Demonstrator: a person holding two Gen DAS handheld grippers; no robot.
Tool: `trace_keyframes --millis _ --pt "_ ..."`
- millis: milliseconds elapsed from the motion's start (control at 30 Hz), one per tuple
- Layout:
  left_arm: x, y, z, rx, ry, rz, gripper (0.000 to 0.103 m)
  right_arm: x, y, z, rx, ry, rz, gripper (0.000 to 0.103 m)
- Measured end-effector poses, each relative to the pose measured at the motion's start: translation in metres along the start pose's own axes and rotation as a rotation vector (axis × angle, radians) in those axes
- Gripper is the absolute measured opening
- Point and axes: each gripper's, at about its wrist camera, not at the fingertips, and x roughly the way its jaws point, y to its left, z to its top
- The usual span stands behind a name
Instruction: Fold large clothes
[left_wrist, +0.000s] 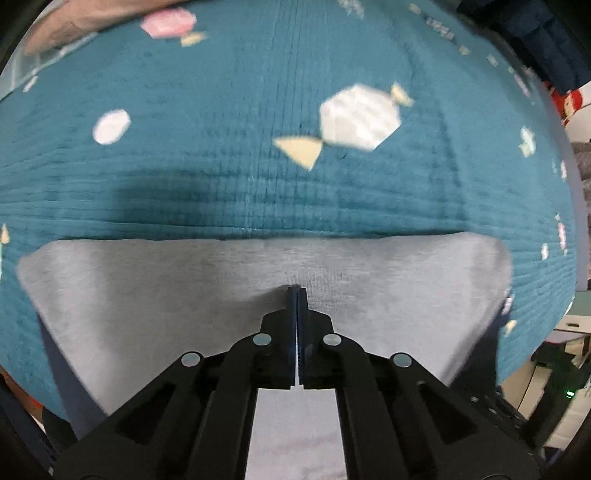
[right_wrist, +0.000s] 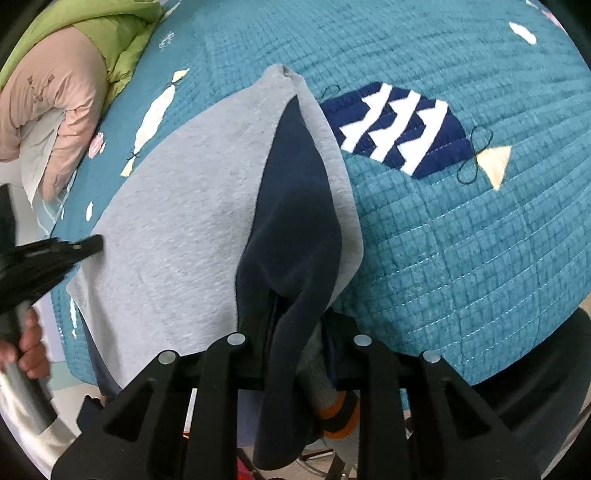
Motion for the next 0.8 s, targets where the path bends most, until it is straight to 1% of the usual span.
trace_keyframes --millis 67,100,133,233,267,300,333,367,400,433,467,500,533,567,633,700,733,767,800 --pt "0.026 0.005 0.002 -0.003 0.048 0.004 0.000 0.001 -0.003 0.001 0.003 0.006 0.008 0.025" --pt "0.033 0.007 0.003 -0.003 0.049 -0.002 0.000 0.002 -0.005 0.001 0.007 0.008 0.012 0.025" --pt "0.034 0.007 0.004 0.004 0.045 -0.007 0.000 0.003 -0.007 0.001 0.009 0.010 0.016 0.025" --pt "0.035 0.010 0.007 -0.006 0.067 -0.019 0.000 0.003 -0.007 0.001 0.013 0.011 0.020 0.025" --pt "0.034 0.010 0.007 -0.004 0.073 -0.012 0.000 0.003 -0.007 0.001 0.013 0.012 0.018 0.026" --pt "0.030 0.006 0.007 0.004 0.077 0.010 0.000 0.003 -0.007 0.000 0.013 0.011 0.017 0.026" --pt "0.024 0.000 0.004 0.024 0.084 0.047 0.000 0.002 -0.007 0.000 0.012 0.011 0.015 0.026" --pt "0.018 -0.007 -0.002 0.061 0.110 0.077 0.000 0.001 -0.007 0.000 0.011 0.012 0.014 0.026" --pt "0.012 -0.013 -0.011 0.089 0.144 0.076 0.000 0.001 -0.007 0.000 0.006 0.012 0.011 0.027" --pt "0.008 -0.013 -0.017 0.084 0.150 0.062 0.000 0.001 -0.007 0.000 0.003 0.012 0.009 0.027" --pt "0.008 -0.013 -0.025 0.088 0.148 0.069 0.000 0.002 -0.006 0.000 0.005 0.014 0.007 0.027" --pt "0.017 -0.013 -0.030 0.102 0.144 0.085 0.000 0.003 -0.006 0.000 0.009 0.017 0.005 0.027" --pt "0.026 -0.010 -0.032 0.091 0.142 0.086 0.000 0.003 -0.006 0.001 0.006 0.020 0.002 0.027" --pt "0.037 -0.005 -0.032 0.055 0.137 0.072 0.000 0.003 -0.004 0.001 0.002 0.019 -0.002 0.027" --pt "0.042 0.000 -0.027 -0.002 0.136 0.055 0.001 0.003 -0.003 -0.001 -0.007 0.011 -0.010 0.027" --pt "0.035 -0.003 -0.029 0.028 0.154 0.069 0.000 0.003 -0.003 -0.002 0.001 0.013 -0.009 0.027" --pt "0.027 -0.003 -0.028 0.027 0.151 0.072 0.000 0.003 -0.004 -0.002 0.006 0.017 -0.006 0.027" --pt "0.018 -0.003 -0.034 0.016 0.171 0.074 0.000 0.003 -0.004 -0.001 0.006 0.018 -0.005 0.027" --pt "0.011 -0.001 -0.047 0.008 0.196 0.047 0.000 0.003 -0.004 -0.001 0.006 0.018 -0.004 0.027"
